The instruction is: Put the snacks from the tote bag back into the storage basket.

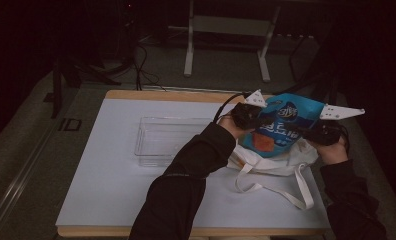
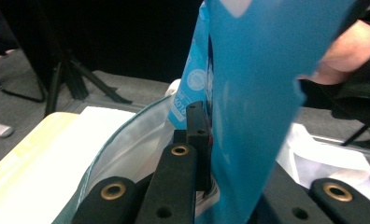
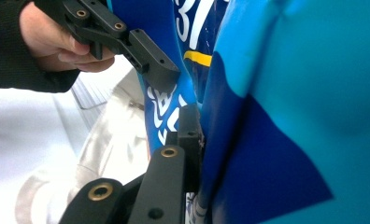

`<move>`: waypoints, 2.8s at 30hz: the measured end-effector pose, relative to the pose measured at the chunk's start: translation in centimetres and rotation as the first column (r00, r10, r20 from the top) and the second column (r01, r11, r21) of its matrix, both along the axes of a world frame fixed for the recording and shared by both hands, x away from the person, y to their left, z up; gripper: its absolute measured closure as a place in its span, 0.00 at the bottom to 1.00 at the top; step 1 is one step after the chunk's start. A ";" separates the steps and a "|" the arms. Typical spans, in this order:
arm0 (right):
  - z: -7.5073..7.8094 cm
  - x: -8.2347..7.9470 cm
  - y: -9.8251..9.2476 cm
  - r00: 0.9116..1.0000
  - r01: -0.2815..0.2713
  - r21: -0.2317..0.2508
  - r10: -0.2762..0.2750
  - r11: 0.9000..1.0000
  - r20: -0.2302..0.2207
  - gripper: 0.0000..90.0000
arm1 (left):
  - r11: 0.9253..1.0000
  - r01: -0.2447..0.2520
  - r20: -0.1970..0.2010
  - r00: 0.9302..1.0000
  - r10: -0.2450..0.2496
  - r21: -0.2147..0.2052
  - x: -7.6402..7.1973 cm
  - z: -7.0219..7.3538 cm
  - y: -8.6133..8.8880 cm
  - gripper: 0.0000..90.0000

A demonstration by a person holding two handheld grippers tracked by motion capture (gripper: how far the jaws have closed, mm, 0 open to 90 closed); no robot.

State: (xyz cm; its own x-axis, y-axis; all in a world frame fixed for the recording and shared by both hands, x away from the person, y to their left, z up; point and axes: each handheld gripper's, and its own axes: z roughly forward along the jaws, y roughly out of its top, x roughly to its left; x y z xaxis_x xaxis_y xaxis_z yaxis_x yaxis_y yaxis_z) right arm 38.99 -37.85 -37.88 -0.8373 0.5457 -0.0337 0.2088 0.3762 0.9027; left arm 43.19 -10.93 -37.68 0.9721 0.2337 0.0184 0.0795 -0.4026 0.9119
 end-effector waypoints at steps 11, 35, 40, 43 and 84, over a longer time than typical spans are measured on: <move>2.4 -0.7 1.4 0.998 -0.055 -0.014 0.056 0.998 0.011 0.93 | 0.999 0.046 -0.007 0.999 -0.046 0.010 -0.6 2.4 1.9 1.00; 7.7 -1.0 6.8 0.985 -0.165 -0.024 0.165 0.986 0.042 0.94 | 1.000 0.002 0.021 1.000 -0.003 0.018 -3.1 8.0 7.9 1.00; 8.6 -0.8 9.0 0.980 -0.191 -0.031 0.193 0.981 0.055 0.94 | 1.000 -0.019 0.024 1.000 0.019 0.018 -3.4 8.6 9.8 1.00; 8.7 -0.7 9.7 0.978 -0.200 -0.038 0.202 0.979 0.059 0.94 | 0.999 -0.030 0.024 0.999 0.030 0.010 -3.5 8.6 11.0 1.00; 7.2 1.0 24.3 0.933 -0.357 -0.068 0.359 0.932 0.026 0.94 | 0.993 -0.113 0.021 0.993 0.112 0.025 -5.3 6.6 25.3 1.00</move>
